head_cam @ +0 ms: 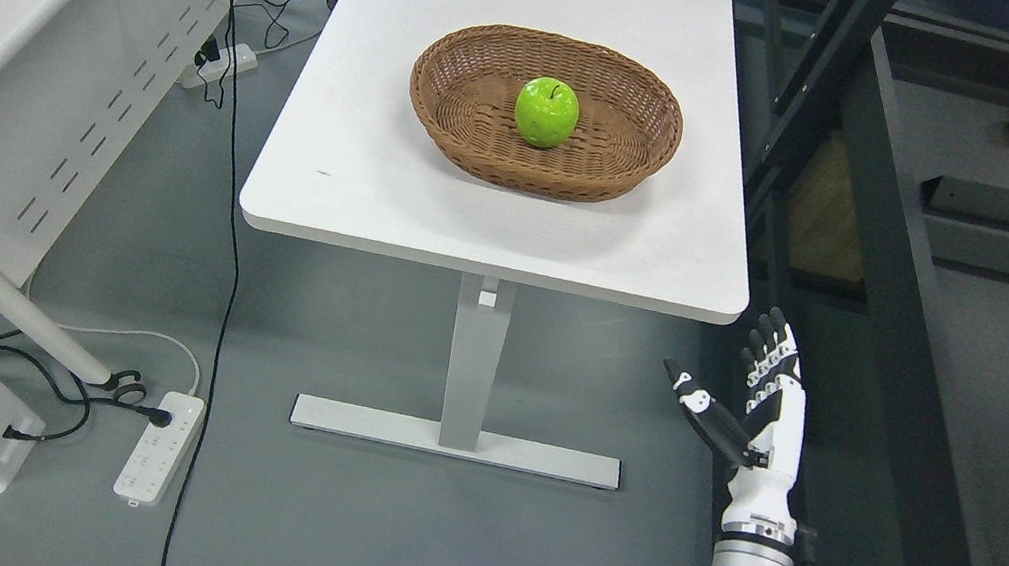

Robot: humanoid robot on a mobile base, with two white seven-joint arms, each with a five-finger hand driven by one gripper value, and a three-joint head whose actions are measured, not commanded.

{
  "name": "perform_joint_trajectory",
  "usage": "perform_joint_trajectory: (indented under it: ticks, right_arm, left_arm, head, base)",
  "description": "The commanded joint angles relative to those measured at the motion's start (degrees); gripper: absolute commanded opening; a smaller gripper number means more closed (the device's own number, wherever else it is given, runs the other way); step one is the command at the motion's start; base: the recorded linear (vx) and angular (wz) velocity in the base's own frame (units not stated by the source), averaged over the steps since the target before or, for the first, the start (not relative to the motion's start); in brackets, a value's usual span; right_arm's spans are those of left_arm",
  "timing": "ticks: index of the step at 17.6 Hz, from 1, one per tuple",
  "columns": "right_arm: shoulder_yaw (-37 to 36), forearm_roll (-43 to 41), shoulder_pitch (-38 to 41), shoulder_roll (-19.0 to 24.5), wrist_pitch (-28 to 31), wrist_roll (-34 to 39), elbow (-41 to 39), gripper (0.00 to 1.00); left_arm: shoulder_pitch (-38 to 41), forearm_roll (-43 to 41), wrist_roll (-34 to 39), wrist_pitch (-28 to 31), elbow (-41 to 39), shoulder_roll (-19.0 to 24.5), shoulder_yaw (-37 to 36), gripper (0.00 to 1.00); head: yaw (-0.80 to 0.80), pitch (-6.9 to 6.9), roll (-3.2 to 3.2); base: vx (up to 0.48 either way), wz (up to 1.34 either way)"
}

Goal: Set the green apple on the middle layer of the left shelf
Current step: 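Move the right hand toward the wicker basket on the white table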

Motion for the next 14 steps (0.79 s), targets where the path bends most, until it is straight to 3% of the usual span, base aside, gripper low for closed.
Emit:
perform_joint_trajectory:
  ticks: [1,3,6,7,9,10,12,14]
  right_arm:
    - [-2.52,11.07,-3.61,-7.39,-1.22,1.67,-0.21,1.00]
    - [-4.01,17.60,-3.97,-10.48,-2.88,2.38,-0.21,0.97]
    - [-8.66,17.36,-3.97,-11.46,-4.03,3.17,-0.21,0.98]
    - [-9.63,17.36,-4.14,-12.07,-6.73,4.39,-0.21,1.00]
    - [-11.82,17.01,-3.36,-12.60,-18.56,9.21,-0.38,1.00]
    - [-13.14,15.79,-3.53,-11.90,-20.37,12.54,-0.64,1.00]
    - [-13.16,15.87,-4.49,-12.16,-13.22,13.37,-1.00,0.99]
    - [-13.25,15.87,-5.11,-12.25,-11.69,13.72,-1.09,0.93]
  left_arm:
    - [-1.23,0.08,-0.04,-0.01,0.00,1.00,0.00,1.00]
    - [-1.23,-0.01,-0.04,-0.01,0.00,1.00,0.00,1.00]
    - [-1.23,0.08,-0.04,-0.01,0.00,1.00,0.00,1.00]
    - [-1.23,-0.01,-0.04,-0.01,0.00,1.00,0.00,1.00]
    - [-1.23,-0.01,-0.04,-0.01,0.00,1.00,0.00,1.00]
    - [-1.23,-0.01,-0.04,-0.01,0.00,1.00,0.00,1.00]
    - [-1.23,-0.01,-0.04,-0.01,0.00,1.00,0.00,1.00]
    - [-1.23,0.08,-0.04,-0.01,0.00,1.00,0.00,1.00]
  head:
    - [0.00,0.00,0.00]
    - [0.00,0.00,0.00]
    - [0.00,0.00,0.00]
    - [0.00,0.00,0.00]
    - [0.00,0.00,0.00]
    - [0.00,0.00,0.00]
    - [0.00,0.00,0.00]
    - [0.00,0.00,0.00]
  base:
    - [0.017,0.01]
    - [0.034,0.04]
    - [0.078,0.11]
    - [0.139,0.22]
    - [0.154,0.23]
    - [0.217,0.30]
    - [0.208,0.30]
    - [0.205,0.31]
